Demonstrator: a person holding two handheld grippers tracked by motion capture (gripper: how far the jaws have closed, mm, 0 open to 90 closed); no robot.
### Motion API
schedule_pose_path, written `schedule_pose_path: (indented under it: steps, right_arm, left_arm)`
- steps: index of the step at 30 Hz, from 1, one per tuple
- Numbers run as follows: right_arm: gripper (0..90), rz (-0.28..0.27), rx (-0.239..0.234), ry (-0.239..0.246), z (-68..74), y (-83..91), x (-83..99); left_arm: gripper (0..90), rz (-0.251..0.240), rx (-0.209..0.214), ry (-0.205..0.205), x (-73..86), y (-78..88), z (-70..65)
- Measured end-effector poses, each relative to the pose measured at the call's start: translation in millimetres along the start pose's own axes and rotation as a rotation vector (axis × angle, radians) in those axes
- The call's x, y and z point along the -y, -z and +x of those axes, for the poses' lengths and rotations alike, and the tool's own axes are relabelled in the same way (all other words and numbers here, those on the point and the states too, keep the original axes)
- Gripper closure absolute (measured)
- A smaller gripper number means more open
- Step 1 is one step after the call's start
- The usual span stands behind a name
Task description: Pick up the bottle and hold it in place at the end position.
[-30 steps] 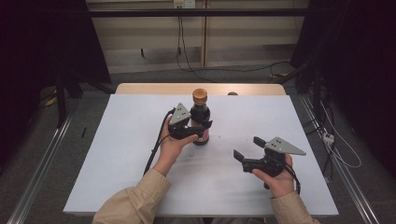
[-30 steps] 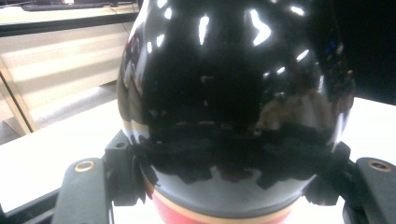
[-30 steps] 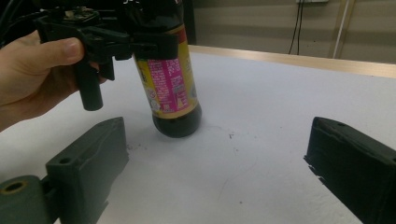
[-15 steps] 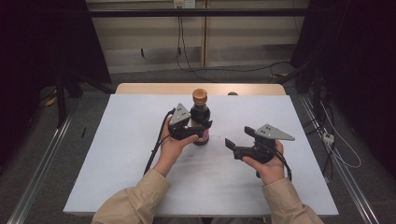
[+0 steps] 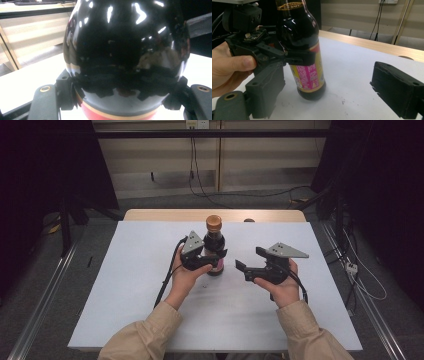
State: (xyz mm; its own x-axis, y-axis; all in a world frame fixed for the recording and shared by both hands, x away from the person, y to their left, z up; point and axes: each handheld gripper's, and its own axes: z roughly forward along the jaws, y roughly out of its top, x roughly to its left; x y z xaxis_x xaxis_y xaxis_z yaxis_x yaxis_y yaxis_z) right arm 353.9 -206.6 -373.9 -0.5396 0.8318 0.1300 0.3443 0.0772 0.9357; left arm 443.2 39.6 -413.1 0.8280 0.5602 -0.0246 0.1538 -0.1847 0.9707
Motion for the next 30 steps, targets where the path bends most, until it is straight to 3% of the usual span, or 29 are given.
schedule_pose_path:
  steps: [21,28,30]
  right_arm:
    - [10.3,0.005,0.002,0.016,-0.4,-6.1,-19.7]
    - [10.3,0.007,0.006,0.026,-1.7,-13.5,-27.5]
    - [10.3,0.014,-0.002,0.026,0.4,-17.0,-29.9]
  left_arm:
    - [30.1,-0.006,-0.001,0.010,0.4,-0.2,0.0]
    - [30.1,0.010,0.004,-0.017,0.4,1.1,1.6]
    - [30.2,-0.002,0.001,0.000,0.7,0.7,0.5]
